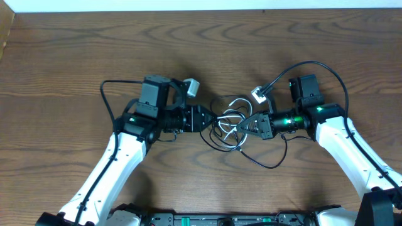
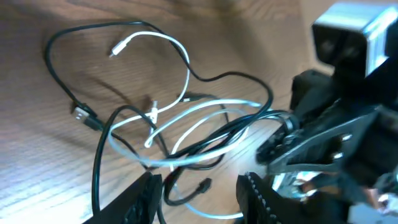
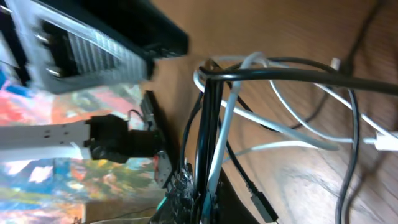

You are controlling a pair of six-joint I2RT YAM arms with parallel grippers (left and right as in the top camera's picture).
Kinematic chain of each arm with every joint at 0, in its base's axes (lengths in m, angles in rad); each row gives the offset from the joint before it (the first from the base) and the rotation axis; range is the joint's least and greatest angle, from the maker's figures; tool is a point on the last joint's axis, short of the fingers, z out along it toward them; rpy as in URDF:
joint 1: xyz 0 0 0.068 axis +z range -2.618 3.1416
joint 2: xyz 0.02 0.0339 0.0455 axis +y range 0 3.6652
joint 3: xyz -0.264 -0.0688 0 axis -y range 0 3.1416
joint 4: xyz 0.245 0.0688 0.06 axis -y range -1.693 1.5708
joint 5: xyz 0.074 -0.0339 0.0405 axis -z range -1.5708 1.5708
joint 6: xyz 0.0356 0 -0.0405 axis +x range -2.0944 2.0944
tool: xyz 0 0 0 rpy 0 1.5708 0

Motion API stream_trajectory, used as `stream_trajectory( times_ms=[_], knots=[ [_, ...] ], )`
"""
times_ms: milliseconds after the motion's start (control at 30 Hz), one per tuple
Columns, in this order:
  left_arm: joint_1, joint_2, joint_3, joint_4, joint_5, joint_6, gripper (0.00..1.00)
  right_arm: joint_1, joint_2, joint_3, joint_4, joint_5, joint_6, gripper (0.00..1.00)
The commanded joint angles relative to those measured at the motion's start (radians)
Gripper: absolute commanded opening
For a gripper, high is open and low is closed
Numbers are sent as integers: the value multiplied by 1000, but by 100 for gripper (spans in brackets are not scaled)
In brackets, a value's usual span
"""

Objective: Untangle cables

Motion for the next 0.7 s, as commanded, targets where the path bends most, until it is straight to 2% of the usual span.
stream_trajectory(
  times_ms=[0,300,567,667],
  knots=[
    [-57,-1,22,-6,-86,115,44,-2,0,-2,16,-134,-26,1],
    [-182,40,21,-4,-262,122,44,-2,0,-2,51,-231,-26,1],
    [-189,42,22,-4,-495,114,43,-2,0,-2,48,-269,-27,1],
    [-189,42,22,-6,-559,114,39,-2,0,-2,48,-268,-27,1]
  ],
)
